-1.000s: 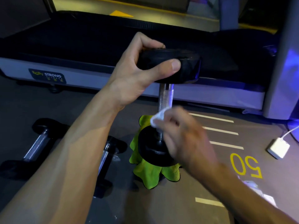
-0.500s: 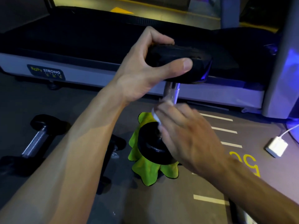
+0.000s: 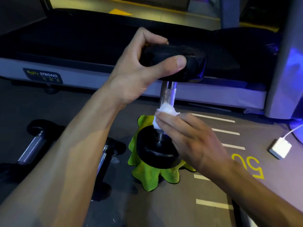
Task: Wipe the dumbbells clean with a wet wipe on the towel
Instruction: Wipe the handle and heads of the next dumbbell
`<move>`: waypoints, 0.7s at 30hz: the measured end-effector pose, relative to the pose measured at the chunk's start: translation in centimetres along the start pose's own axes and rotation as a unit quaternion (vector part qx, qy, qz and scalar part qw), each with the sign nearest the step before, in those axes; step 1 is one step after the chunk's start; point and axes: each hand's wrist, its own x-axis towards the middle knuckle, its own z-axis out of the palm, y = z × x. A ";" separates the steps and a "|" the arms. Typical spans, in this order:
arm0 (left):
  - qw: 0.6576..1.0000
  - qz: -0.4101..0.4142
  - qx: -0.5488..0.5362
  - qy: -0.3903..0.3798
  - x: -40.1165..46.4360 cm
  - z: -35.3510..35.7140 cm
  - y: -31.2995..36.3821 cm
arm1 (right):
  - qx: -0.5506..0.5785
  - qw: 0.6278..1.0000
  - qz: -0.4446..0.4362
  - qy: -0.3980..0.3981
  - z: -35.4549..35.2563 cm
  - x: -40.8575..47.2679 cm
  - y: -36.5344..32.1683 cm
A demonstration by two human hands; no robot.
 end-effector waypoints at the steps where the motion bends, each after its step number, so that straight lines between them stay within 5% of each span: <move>1: 1.000 0.000 -0.001 0.000 0.0 0.1 0.0 | 0.003 1.000 -0.004 -0.006 0.1 -0.2 -0.2; 9: 1.000 -0.006 0.022 -0.010 0.0 0.1 0.5 | -0.060 0.996 0.040 0.056 -2.3 4.1 1.0; 11: 1.000 -0.007 0.018 -0.003 0.1 0.0 0.3 | -0.079 0.996 0.022 0.019 -1.5 2.7 0.1; 21: 1.000 -0.005 0.031 -0.001 -0.1 0.3 0.3 | 0.030 0.993 0.108 0.025 -3.2 2.9 -1.9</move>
